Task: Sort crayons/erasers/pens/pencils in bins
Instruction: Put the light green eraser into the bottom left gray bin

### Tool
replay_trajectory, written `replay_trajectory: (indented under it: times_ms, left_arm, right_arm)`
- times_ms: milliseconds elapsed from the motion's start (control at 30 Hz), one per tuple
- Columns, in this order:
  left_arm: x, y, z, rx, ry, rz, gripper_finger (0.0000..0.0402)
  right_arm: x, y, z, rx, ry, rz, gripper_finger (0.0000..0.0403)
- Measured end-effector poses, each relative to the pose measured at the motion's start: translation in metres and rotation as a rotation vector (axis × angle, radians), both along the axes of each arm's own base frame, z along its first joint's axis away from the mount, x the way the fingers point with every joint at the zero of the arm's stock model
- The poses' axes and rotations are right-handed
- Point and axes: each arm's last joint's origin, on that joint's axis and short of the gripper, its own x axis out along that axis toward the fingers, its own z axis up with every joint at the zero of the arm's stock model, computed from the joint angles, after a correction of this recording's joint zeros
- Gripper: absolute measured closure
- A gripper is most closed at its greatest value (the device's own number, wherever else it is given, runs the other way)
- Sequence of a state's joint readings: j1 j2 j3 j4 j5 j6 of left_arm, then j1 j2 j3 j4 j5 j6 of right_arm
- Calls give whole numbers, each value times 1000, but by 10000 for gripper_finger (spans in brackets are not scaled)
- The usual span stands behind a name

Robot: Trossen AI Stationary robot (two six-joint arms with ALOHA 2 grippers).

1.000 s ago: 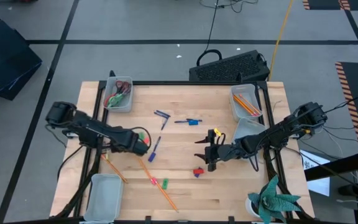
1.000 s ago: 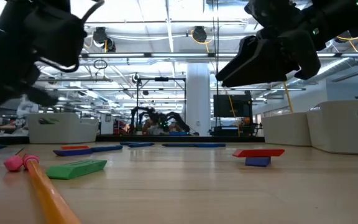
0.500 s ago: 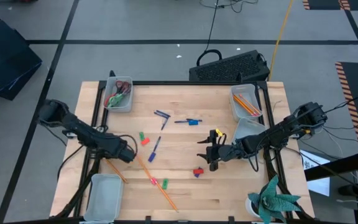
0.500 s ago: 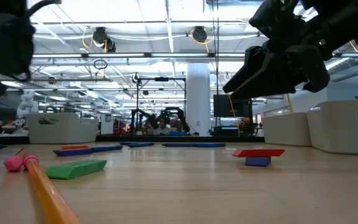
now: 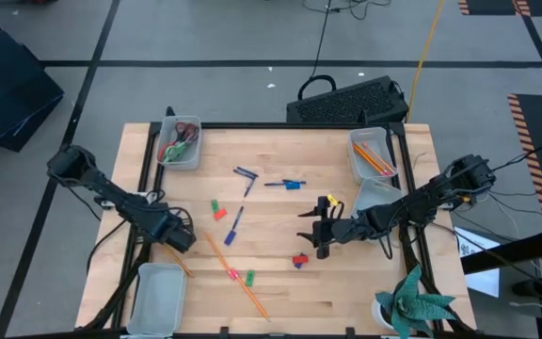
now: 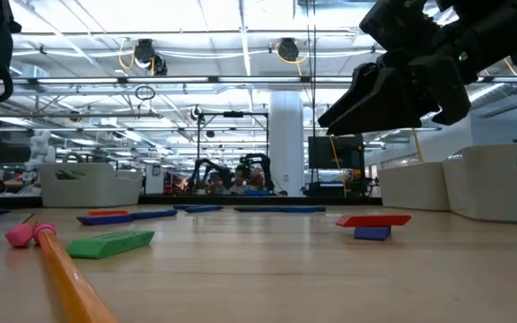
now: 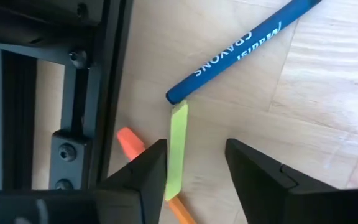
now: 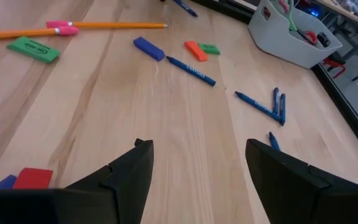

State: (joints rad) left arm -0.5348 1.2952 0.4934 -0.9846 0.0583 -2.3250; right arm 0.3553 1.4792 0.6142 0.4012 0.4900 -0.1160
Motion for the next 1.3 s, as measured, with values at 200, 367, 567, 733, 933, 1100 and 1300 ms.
replay_trajectory:
  times_ms: [200, 367, 567, 733, 933, 1100, 1300]
  left_arm:
    - [1, 0, 0, 11, -6, 8, 271]
    - [0, 0, 0, 20, -2, 11, 337]
    - [0, 1, 1, 26, 7, -17, 383]
    - [18, -6, 22, 57, -81, -120, 369]
    - [52, -19, 74, 64, -262, -344, 385]
    - [73, -34, 125, -88, -407, -513, 377]
    - [77, -72, 156, -373, -530, -599, 371]
  right_arm:
    - [0, 0, 0, 0, -1, -1, 156]
    - [-6, -3, 7, -52, 17, 1, 156]
    - [-37, -9, 38, -109, 46, -46, 156]
    - [-61, -15, 59, -5, 5, -79, 156]
    - [-69, -14, 64, 28, 13, -52, 156]
    - [-68, -13, 63, 33, 11, -55, 156]
    - [-63, -8, 76, 99, -131, -38, 156]
